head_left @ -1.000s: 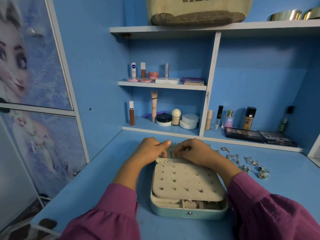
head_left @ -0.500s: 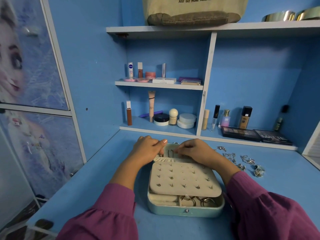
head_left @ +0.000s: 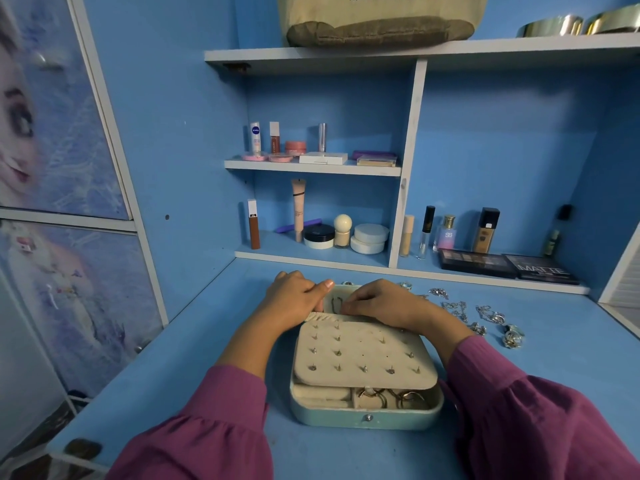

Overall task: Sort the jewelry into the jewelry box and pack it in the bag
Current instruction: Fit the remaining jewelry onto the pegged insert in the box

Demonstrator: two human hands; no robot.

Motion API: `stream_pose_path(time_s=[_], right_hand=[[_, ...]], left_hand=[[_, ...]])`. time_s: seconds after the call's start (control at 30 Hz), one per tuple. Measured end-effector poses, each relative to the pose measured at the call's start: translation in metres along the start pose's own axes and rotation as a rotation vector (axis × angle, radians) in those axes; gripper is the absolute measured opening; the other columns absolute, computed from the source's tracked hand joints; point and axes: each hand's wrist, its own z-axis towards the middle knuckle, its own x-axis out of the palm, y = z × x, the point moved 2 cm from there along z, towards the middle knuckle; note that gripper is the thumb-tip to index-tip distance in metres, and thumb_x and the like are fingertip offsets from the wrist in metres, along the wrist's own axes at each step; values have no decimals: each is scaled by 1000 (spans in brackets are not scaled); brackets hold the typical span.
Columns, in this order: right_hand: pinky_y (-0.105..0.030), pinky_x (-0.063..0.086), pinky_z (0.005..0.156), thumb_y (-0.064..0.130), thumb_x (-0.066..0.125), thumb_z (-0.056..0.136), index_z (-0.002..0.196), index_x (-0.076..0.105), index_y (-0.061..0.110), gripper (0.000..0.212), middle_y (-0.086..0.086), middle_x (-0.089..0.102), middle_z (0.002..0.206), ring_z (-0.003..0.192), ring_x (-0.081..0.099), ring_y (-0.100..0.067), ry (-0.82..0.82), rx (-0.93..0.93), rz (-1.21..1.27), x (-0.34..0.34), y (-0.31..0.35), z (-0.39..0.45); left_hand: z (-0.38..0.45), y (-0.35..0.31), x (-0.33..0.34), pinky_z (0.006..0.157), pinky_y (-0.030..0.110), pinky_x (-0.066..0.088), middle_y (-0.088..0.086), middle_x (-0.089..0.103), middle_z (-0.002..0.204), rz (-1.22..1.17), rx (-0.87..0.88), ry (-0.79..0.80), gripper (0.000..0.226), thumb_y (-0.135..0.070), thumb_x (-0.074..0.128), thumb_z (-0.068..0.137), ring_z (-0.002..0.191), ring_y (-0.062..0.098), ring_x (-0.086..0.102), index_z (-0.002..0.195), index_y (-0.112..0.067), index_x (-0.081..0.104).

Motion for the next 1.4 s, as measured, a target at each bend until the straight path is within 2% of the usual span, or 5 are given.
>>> stream_pose_path(time_s=[0.13, 0.37, 0.6, 0.8, 1.4], right_hand=[[-9, 35, 65, 27, 56, 94, 104, 73, 19, 22, 17, 62, 87, 80, 54, 1, 2, -2, 0, 1, 0, 0], [-17, 50, 74, 22, 63, 90, 90, 74, 21, 10, 11, 69, 88, 83, 62, -4, -189, 0, 189, -27, -6, -1], [-21, 47, 64, 14, 65, 88, 94, 74, 11, 11, -1, 71, 94, 78, 62, -10, -416, 140, -56, -75, -44, -8], [-32, 54, 70, 19, 69, 83, 90, 75, 9, 14, -10, 70, 88, 78, 64, -24, -403, 377, -374, -65, -69, 8], [-29, 46, 62, 32, 68, 83, 74, 59, 11, 25, -6, 59, 72, 72, 59, -25, -410, 474, -441, -60, -78, 12]], left_hand=[[1, -2, 4, 94, 41, 39, 1, 51, 80, 37, 4, 7, 56, -52, 37, 96, 105, 20, 43, 50, -26, 55], [-1, -5, 3, 90, 36, 41, -3, 53, 81, -145, 4, -121, 43, -45, 44, 96, 99, 17, 48, 68, -21, 65], [-2, -17, -3, 57, 16, 33, -15, 49, 57, -359, 13, -238, 35, -32, 48, 98, 56, 3, 47, 82, -8, 68], [6, -18, 0, 74, 23, 46, -8, 66, 84, -487, -5, -210, 30, -33, 49, 97, 83, 12, 61, 82, -15, 68], [20, -47, -9, 66, 16, 38, -7, 66, 83, -581, -44, 15, 25, -28, 49, 98, 72, -2, 52, 97, -14, 70]])
